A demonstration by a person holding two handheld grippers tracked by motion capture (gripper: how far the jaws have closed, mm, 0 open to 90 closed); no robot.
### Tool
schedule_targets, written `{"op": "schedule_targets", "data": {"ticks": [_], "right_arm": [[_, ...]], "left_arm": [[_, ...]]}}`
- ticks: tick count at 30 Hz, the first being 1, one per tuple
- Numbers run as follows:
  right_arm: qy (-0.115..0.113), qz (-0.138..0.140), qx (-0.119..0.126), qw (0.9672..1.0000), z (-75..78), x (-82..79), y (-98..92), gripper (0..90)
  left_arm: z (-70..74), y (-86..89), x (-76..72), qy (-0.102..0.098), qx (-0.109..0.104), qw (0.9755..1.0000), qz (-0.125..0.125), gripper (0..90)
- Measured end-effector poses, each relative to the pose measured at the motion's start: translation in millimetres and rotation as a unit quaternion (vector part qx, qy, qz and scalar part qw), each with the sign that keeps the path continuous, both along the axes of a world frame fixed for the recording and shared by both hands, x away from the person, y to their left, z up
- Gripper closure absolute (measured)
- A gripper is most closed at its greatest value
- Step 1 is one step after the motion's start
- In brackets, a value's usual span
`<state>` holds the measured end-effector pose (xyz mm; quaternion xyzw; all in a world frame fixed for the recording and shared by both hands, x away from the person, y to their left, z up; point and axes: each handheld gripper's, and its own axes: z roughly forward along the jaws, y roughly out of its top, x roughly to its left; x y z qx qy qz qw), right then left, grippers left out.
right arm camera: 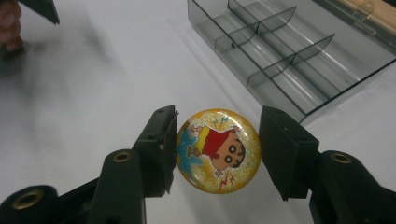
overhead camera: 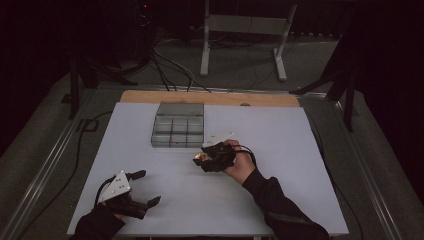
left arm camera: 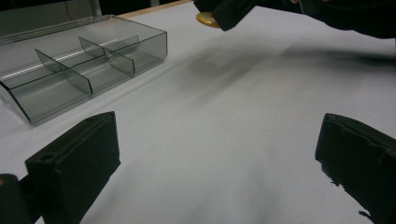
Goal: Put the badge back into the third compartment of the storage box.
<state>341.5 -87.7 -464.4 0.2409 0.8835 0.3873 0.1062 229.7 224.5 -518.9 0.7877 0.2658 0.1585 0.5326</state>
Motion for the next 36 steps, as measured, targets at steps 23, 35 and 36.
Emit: {"op": "schedule_targets", "data": {"ticks": [23,35,36], "right_arm": [[-0.015,-0.019,0.0,0.9997,22.4,30.4,10.5,47.0],[-0.014,-0.045,0.003,0.9989,31.4,50.5,10.9,47.0],[-0.015,-0.046,0.002,0.9988,31.8,51.7,10.8,47.0]], "left_arm": [[0.4,-0.2,-0.7,0.0,-0.003,1.0,-0.001,0.3],[0.2,-0.5,-0.6,0.0,-0.004,1.0,-0.004,0.3],[0.1,-0.4,-0.7,0.0,-0.002,1.0,-0.004,0.3]]}}
